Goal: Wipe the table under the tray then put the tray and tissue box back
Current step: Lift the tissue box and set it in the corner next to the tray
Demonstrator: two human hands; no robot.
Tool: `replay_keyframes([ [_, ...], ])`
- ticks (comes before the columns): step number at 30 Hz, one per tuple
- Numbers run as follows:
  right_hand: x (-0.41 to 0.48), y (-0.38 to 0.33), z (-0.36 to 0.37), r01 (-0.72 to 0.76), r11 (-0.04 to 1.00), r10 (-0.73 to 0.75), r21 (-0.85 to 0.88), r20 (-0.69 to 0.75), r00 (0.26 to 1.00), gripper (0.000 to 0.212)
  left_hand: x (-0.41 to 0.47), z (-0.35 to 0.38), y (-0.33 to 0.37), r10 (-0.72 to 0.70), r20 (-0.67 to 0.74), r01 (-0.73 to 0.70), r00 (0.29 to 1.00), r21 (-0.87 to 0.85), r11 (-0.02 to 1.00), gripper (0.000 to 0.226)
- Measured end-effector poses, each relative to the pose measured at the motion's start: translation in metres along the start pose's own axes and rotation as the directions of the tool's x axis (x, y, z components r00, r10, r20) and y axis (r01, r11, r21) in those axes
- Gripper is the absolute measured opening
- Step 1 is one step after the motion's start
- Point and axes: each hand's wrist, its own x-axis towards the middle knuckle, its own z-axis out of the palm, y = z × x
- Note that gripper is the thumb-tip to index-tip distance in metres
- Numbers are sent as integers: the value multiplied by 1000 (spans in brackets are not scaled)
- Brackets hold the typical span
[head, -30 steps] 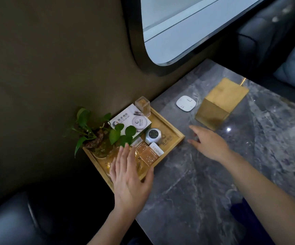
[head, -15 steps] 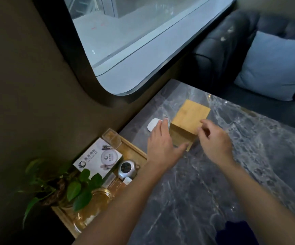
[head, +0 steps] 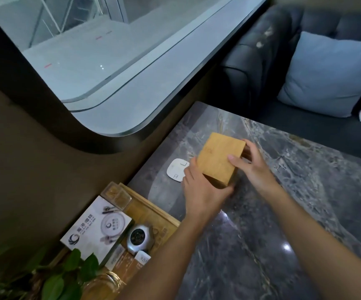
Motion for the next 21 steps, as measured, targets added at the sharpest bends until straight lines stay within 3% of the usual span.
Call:
replay_keyframes([
  [2, 1, -7, 6, 29, 989, -33, -145, -24, 999, 67, 7, -10, -5, -89, 88, 106, 992, -210, 972, 101],
  [5, 1, -18, 20, 49, 860, -100, -507, -74, 992, 68, 10, -22, -14, -240, 291, 366, 926, -547, 753, 83],
  [9, -3, -17, 36, 40, 813, -72, -581, -32, 997, 69, 5, -23, -27, -354, 392, 528, 849, -619, 581, 66],
  [15, 1, -7, 51, 52, 668, -75, -743, 2, 997, 69, 7, -25, -18, -517, 490, 670, 702, -701, 245, 33],
  [18, 3, -7, 55, 17, 665, -52, -747, -23, 998, 68, 10, -28, -15, -596, 496, 720, 631, -660, 214, 21],
  [21, 0, -6, 62, 32, 615, -84, -788, -25, 996, 66, 13, -30, -12, -622, 468, 722, 628, -648, 242, 21],
])
